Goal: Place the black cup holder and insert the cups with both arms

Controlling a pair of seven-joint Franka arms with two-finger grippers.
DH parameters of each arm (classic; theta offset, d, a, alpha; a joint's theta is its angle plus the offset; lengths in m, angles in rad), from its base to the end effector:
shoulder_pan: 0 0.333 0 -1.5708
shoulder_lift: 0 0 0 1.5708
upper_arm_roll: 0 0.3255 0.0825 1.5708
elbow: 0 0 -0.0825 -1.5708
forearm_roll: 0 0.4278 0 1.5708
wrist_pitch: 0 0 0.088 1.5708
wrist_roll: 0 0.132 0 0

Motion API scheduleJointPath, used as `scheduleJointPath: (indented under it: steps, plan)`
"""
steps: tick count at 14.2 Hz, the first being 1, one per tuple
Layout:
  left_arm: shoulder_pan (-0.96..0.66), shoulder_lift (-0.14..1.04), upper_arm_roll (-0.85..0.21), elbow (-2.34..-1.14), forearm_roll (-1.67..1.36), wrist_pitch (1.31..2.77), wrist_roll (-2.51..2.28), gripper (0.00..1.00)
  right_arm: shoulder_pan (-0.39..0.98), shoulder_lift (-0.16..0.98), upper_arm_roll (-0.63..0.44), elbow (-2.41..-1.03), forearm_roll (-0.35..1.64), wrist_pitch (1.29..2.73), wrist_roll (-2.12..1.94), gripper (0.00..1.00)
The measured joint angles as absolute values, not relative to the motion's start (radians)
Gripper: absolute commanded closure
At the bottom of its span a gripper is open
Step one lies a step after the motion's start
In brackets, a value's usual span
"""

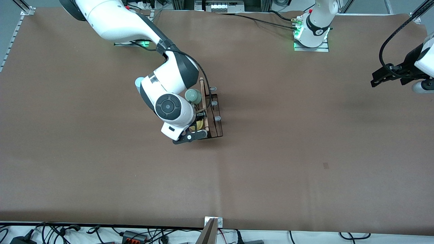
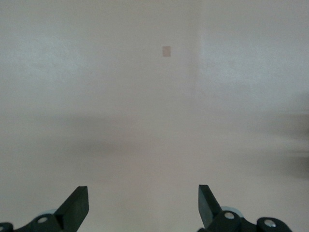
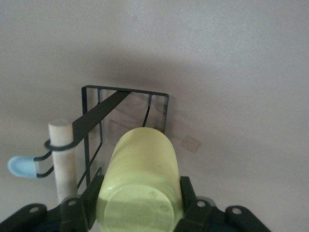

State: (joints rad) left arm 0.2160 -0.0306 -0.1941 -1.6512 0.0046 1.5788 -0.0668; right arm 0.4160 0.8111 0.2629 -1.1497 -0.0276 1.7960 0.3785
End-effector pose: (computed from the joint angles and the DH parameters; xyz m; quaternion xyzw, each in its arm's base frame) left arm 0.5863 0.0120 0.5861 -0.9988 -0.0444 0.0211 0.0057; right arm 0.6451 0.4492 0.2805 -0.9867 -0.1204 0.1025 0.0375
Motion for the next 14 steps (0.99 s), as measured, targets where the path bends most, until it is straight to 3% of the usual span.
scheduleJointPath:
  steps: [5, 8, 14]
  plan:
    - [0.217, -0.031, -0.194, -1.651, 0.005, 1.579, -0.067, 0.00, 0.423, 0.808, 0.261, -1.143, -0.030, 1.801, 0.443, 0.00]
    - [0.221, -0.031, -0.194, -1.651, 0.005, 1.579, -0.067, 0.00, 0.398, 0.727, 0.251, -1.125, -0.031, 1.785, 0.475, 0.00]
    - [0.223, -0.031, -0.194, -1.651, 0.004, 1.579, -0.066, 0.00, 0.193, 0.553, 0.228, -1.125, -0.096, 1.680, 0.465, 0.00]
